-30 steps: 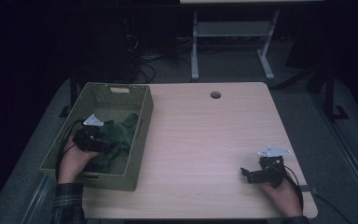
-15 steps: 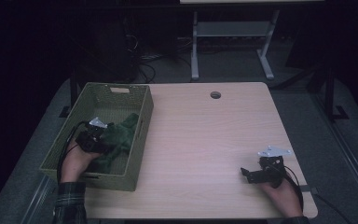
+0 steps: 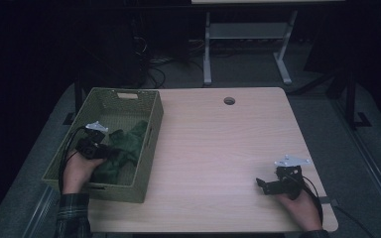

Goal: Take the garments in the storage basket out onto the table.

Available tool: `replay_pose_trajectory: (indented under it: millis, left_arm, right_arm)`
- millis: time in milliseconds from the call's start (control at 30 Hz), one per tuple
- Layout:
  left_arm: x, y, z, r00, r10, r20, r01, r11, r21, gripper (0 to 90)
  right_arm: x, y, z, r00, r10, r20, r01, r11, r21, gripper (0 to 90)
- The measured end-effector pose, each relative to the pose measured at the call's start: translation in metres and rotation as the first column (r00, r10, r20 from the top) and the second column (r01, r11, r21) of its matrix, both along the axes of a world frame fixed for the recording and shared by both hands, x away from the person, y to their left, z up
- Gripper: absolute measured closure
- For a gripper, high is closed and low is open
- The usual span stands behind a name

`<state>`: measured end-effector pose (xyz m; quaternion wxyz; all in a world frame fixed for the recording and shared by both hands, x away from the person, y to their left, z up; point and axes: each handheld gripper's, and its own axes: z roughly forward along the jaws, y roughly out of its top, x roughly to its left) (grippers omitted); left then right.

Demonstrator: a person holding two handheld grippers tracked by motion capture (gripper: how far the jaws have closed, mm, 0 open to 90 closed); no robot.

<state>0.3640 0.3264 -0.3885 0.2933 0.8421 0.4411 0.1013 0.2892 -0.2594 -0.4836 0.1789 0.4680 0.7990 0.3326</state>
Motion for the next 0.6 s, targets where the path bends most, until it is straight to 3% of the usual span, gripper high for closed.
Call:
replay_pose_trajectory:
  millis: [100,267,433,600]
  left_arm:
    - [-0.003,0.004,0.009,0.9993,0.014,0.035,-0.012,0.9987,-0.049,78.9]
    - [-0.007,0.009,0.016,0.9980,0.024,0.058,-0.018,0.9941,-0.107,79.1]
    - [-0.012,0.015,0.026,0.9949,0.049,0.089,-0.030,0.9780,-0.206,79.4]
    - [-0.016,0.019,0.036,0.9925,0.051,0.111,-0.021,0.9666,-0.255,79.5]
  right_arm:
    - [0.000,0.000,0.000,1.0000,0.000,0.000,0.000,1.0000,0.000,0.0]
    - [0.000,0.000,0.000,1.0000,0.002,0.000,-0.002,1.0000,-0.001,0.0]
    - [0.000,0.000,0.000,1.0000,0.005,0.001,-0.005,1.0000,0.000,0.0]
    - [0.000,0.000,0.000,1.0000,0.005,0.001,-0.005,1.0000,0.000,0.0]
